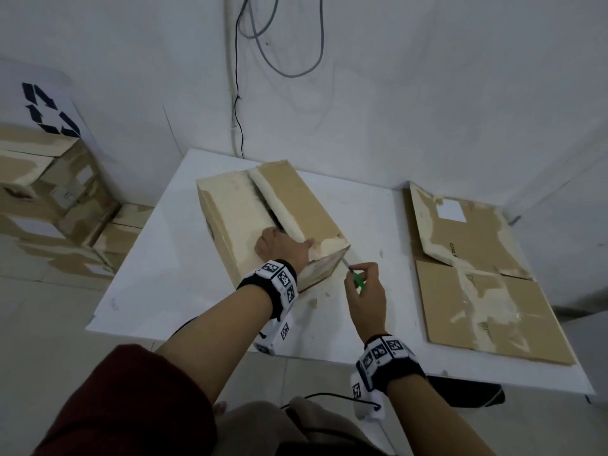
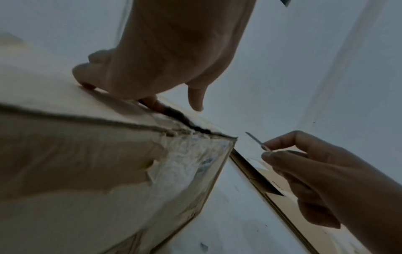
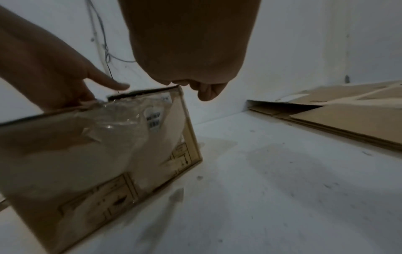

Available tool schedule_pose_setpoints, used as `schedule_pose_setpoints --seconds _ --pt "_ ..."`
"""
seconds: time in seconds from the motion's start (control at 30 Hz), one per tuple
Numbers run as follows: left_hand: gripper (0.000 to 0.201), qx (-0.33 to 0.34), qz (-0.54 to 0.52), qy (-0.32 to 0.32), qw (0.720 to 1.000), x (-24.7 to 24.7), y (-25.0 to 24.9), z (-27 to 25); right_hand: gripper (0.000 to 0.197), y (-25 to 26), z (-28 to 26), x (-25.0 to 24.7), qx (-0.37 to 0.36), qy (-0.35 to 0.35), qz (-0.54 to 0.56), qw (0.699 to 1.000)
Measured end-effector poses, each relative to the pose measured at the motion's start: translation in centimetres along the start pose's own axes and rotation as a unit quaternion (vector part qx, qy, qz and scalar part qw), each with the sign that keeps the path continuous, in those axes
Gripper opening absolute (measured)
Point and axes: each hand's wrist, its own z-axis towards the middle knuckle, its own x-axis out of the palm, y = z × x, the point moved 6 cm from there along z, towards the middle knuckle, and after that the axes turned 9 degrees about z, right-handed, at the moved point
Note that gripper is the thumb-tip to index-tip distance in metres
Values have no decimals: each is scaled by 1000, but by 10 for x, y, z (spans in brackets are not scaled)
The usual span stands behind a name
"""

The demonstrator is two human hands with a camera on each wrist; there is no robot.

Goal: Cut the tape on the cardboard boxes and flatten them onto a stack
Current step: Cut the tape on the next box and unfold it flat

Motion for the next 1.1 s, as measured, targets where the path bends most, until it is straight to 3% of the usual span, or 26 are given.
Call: schedule_pose_setpoints --seconds 0.1,0.23,0.37,0.5,0.63,0.8,0.97,1.1 --pt "64 7 31 19 999 -7 -3 2 4 15 21 -1 -22 -3 26 999" --pt "48 92 90 58 990 -19 8 16 6 25 55 -4 -50 -22 34 998" --pt "31 185 226 144 945 -48 29 40 7 21 80 -1 -44 -11 20 999" --pt "43 179 345 144 910 -85 55 61 8 16 88 0 -14 6 1 1000" --pt "25 179 306 156 922 -97 55 61 7 9 79 7 51 39 30 997" --pt "63 219 286 136 923 -70 23 39 7 5 59 10 89 32 52 994" --pt "77 302 259 189 898 -18 -29 -5 7 11 39 20 125 159 100 974" --pt "98 312 341 164 871 -3 -34 -17 3 11 54 7 87 113 63 988"
